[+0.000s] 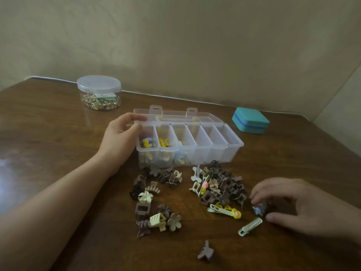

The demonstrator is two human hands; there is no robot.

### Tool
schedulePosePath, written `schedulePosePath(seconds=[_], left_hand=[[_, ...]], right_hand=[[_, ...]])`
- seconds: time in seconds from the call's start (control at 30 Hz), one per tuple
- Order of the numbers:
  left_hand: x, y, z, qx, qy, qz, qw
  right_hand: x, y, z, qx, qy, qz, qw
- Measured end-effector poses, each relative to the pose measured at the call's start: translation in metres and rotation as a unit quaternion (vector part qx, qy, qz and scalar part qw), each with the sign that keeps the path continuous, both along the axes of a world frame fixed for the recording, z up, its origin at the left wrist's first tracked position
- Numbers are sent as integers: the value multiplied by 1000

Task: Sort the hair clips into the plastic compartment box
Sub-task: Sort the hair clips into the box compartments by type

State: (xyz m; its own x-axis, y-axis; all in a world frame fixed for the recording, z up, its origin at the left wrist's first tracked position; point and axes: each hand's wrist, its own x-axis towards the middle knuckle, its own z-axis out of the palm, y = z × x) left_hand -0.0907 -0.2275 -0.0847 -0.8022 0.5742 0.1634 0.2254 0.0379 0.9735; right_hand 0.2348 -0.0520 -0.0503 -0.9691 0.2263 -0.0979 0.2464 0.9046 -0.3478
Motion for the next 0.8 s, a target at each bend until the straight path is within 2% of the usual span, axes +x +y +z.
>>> schedulePosePath(seconds=[0.2, 0.27, 0.37, 0.47, 0.53, 0.67, 0.8], left_hand=[[-2, 0, -1, 0, -8, -1, 1000], [-3, -1, -1, 3, -10, -7, 1000], [-3, -2, -1, 8, -13, -11, 1000], [-4, -3, -1, 5, -12, -17, 1000], [-5, -3, 0, 2, -14, -21, 1000], [-5, -4, -1, -3, -12, -17, 1000], [-5, -3, -2, -3, -8, -15, 1000]], right_hand=[[-7, 1, 4, 14, 11, -17, 1000], [-25, -7, 21, -4, 74, -24, 997], [-69, -20, 44, -52, 238, -46, 969], [-129, -27, 48, -52, 308, -94, 945], [-161, -32, 40, -17, 294, -121, 948], [-188, -34, 16, 47, 202, -139, 968], [-177, -33, 24, 56, 232, -141, 961]])
